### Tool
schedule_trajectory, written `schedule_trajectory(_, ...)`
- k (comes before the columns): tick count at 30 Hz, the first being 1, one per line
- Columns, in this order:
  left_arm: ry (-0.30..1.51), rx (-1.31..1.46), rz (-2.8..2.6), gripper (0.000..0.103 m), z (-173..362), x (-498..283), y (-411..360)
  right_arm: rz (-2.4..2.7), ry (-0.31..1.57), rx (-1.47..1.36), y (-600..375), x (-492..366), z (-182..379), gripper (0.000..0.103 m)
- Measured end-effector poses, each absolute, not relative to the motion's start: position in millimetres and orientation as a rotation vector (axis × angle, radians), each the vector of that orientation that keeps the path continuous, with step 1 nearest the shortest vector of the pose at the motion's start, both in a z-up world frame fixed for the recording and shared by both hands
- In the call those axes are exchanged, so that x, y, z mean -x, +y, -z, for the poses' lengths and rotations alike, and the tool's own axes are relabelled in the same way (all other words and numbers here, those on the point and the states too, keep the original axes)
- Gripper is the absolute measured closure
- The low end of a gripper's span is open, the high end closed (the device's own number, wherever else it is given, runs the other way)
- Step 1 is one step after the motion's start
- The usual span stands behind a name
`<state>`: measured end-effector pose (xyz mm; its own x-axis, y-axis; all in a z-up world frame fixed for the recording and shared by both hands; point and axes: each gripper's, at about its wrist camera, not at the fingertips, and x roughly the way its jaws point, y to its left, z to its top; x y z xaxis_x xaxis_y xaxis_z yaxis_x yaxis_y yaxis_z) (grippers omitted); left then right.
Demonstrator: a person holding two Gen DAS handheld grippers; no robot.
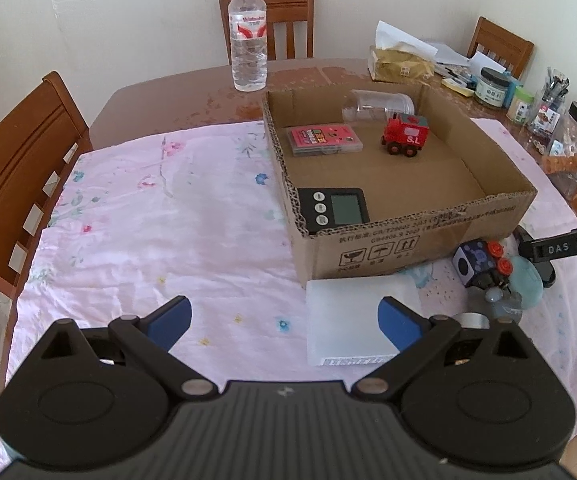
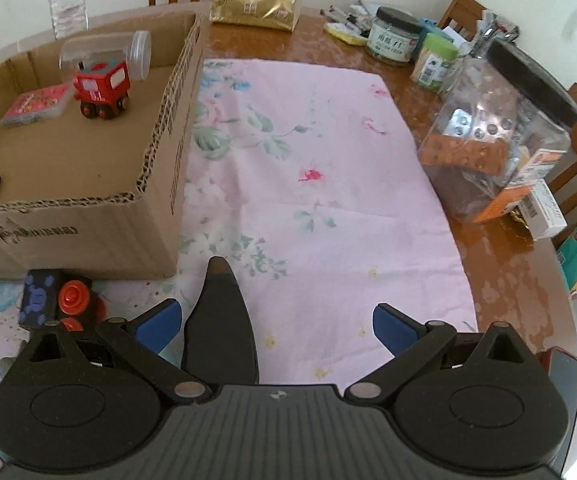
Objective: Organize rigid objects
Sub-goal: 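Move the right tool over the black oval item beside the box, then close the right tool on the light blue ball while the left tool grasps the white plastic box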
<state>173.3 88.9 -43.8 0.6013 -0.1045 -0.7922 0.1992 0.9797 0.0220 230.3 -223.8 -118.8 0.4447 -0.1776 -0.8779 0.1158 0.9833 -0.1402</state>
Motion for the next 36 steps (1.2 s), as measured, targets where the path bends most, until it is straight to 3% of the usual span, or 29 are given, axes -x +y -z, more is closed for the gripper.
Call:
schedule_trajectory(15, 0.935, -0.106, 0.215, 0.004, 51, -179, 67, 0.174, 1.093, 0.059, -254, -220, 115, 0.000)
schedule_trajectory(24, 0.962, -0.107, 0.252, 0.004, 63, -186, 54, -0.041, 1.017, 0.052, -227, -188, 84, 0.000)
schedule_trajectory(36, 0.977, -0.138, 0.249, 0.004, 70, -188, 50, -0.134, 1.014, 0.152, -191, -178, 101, 0.002)
